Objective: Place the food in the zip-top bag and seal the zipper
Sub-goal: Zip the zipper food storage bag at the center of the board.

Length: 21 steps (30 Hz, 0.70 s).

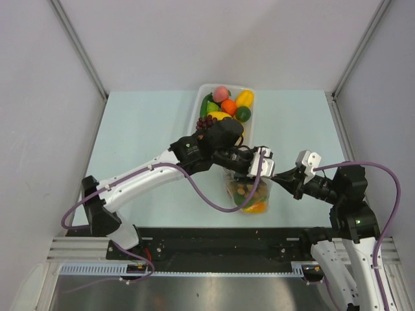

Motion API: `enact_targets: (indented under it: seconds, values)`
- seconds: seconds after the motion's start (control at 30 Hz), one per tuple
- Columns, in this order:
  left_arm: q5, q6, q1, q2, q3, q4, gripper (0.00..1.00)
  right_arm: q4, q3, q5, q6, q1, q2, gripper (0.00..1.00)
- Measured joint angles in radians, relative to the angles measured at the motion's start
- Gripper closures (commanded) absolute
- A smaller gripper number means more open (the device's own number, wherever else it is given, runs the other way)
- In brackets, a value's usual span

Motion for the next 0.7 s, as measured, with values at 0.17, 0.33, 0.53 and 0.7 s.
enact_targets:
  seconds: [0.17,0.33,0.53,0.7]
  values:
    - [-0.001,-0.004,-0.006,0.03,0.019,-0.024,0.45,-0.002,0.006,0.0,0.0,0.0,-0.001,1.0]
    - [0.001,-0.014,-0.006,0.036,0.043,-0.016,0.57,-0.006,0.01,-0.002,-0.007,0.0,-0.003,1.0]
    - [0.019,-0.032,-0.006,0.039,0.049,-0.007,0.61,-0.015,0.01,-0.005,-0.013,0.0,-0.005,1.0]
    - [0.022,-0.056,-0.006,0.05,0.05,0.0,0.85,-0.023,0.013,-0.008,-0.013,0.0,-0.01,1.0]
